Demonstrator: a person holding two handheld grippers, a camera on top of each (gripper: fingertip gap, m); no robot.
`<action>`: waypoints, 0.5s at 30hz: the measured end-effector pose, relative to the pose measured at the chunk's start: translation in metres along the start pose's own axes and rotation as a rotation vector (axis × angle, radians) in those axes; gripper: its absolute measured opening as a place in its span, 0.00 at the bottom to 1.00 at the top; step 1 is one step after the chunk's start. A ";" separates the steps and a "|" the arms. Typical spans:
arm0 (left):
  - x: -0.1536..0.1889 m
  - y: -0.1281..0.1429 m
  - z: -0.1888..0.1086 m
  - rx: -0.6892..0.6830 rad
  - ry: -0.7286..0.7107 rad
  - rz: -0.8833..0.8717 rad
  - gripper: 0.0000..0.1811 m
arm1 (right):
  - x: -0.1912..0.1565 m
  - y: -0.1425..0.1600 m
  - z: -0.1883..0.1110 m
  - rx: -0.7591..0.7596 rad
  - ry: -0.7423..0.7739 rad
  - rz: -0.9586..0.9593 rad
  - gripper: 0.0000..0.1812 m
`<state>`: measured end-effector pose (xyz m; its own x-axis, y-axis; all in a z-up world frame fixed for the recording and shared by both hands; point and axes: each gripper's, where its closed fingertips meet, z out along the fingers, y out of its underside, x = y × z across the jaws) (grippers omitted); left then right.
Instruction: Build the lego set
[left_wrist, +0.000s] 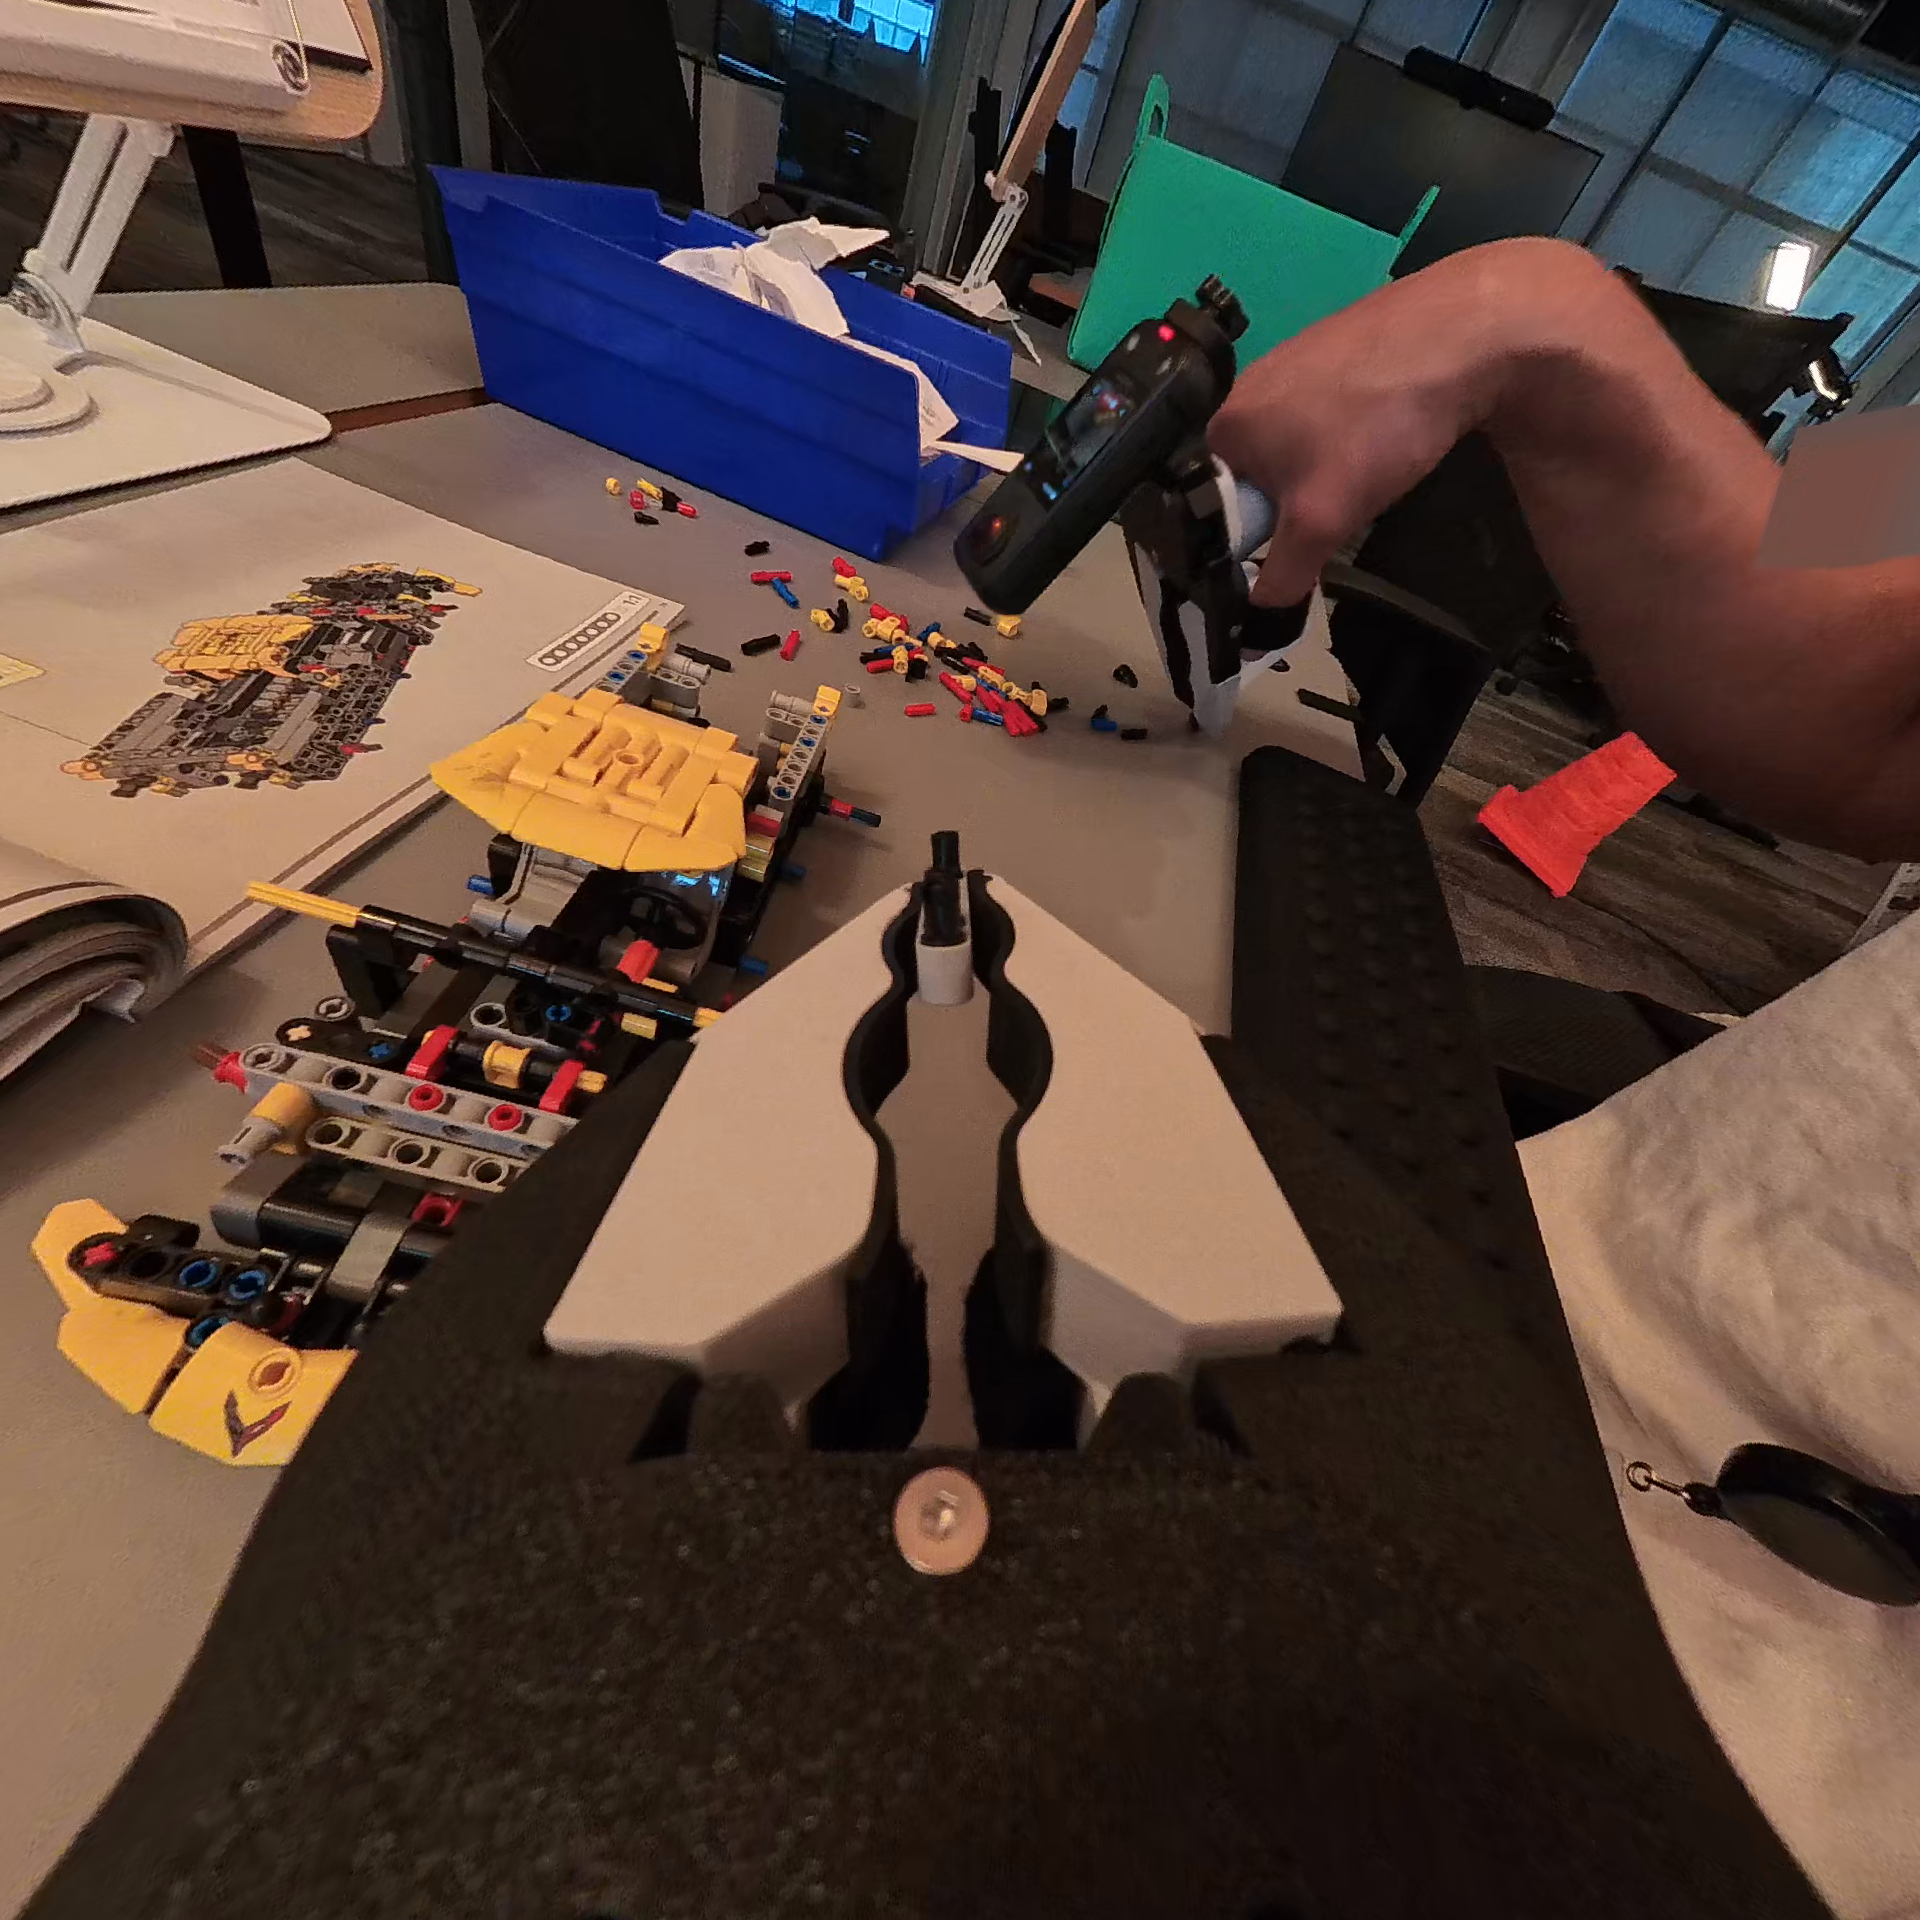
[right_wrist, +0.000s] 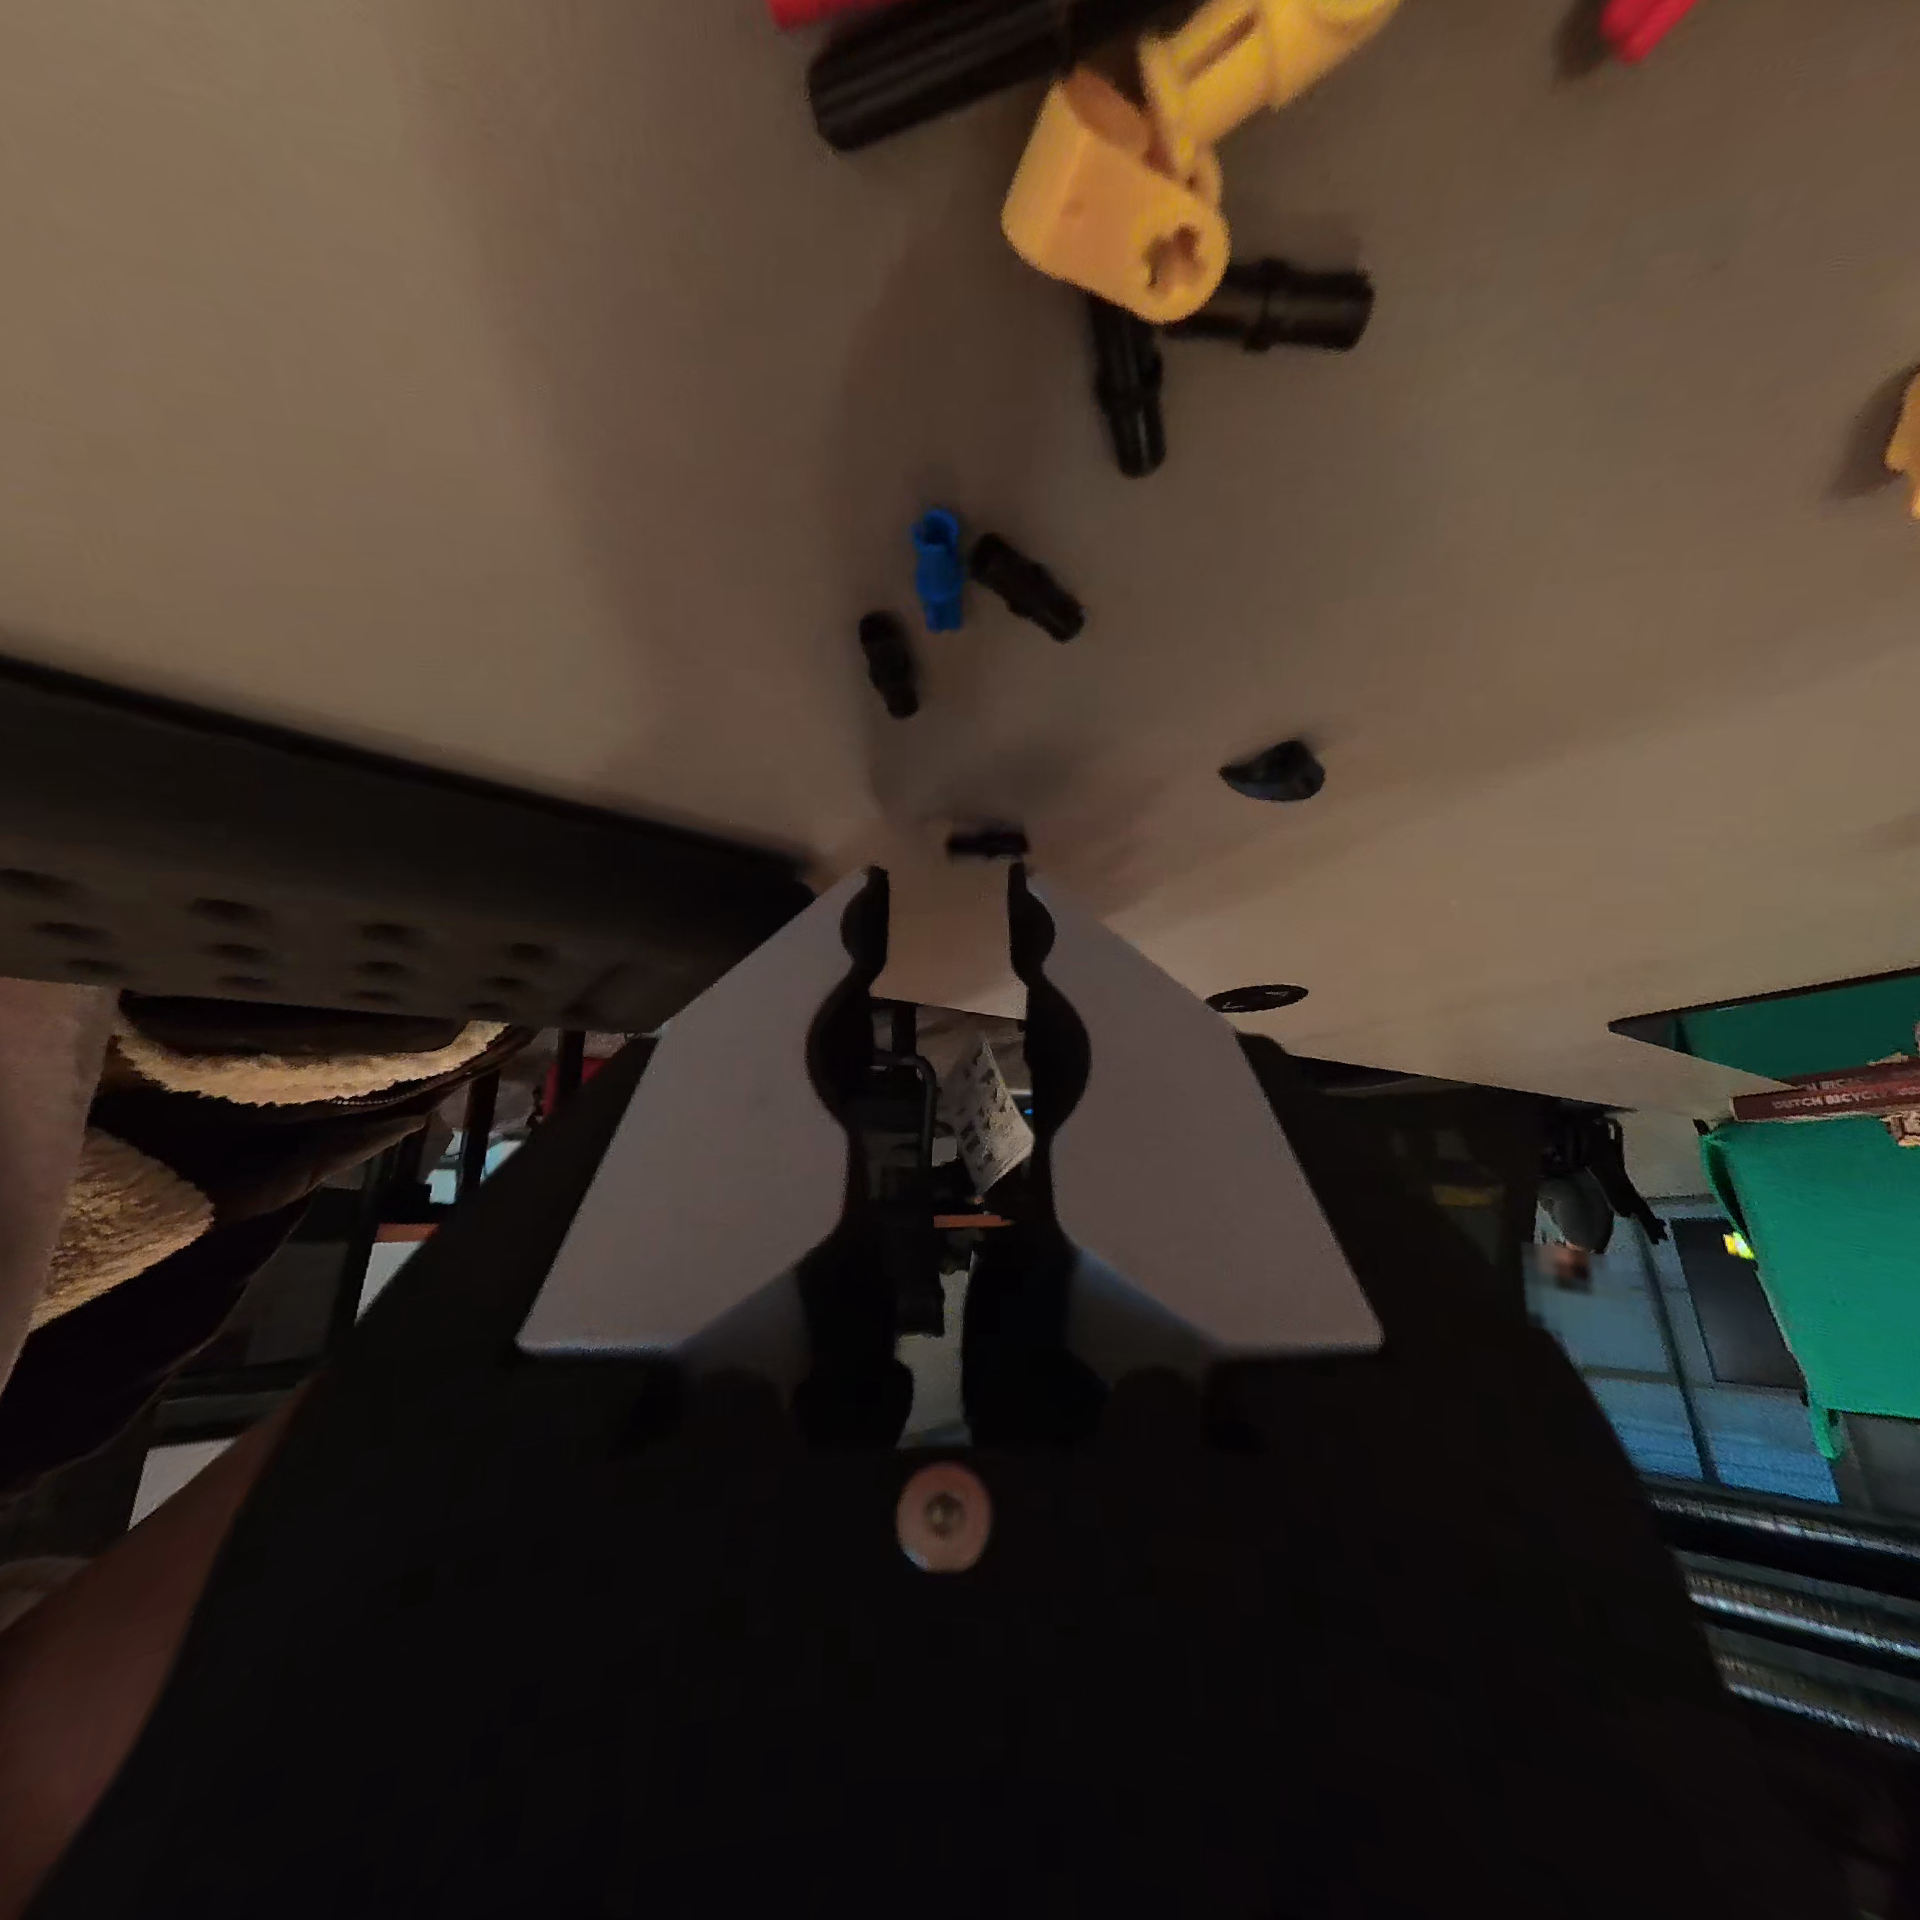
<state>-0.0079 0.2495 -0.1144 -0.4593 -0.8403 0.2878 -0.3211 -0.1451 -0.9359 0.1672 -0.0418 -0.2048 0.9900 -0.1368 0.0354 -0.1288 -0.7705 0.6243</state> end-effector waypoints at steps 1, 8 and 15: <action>0.000 0.000 0.000 -0.001 0.000 0.001 0.04 | -0.001 0.001 -0.001 0.017 -0.004 -0.004 0.13; 0.001 0.001 0.001 -0.007 0.000 0.007 0.04 | 0.014 0.009 -0.016 0.444 0.014 -0.051 0.15; 0.001 0.004 0.003 -0.019 -0.007 0.017 0.04 | 0.012 0.008 -0.013 0.876 0.017 -0.055 0.14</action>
<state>-0.0070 0.2470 -0.1182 -0.4594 -0.8460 0.2707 -0.3294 -0.1208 -0.9365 0.1788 -0.0415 -0.1898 0.9959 -0.0815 0.0389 -0.0722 -0.9775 -0.1982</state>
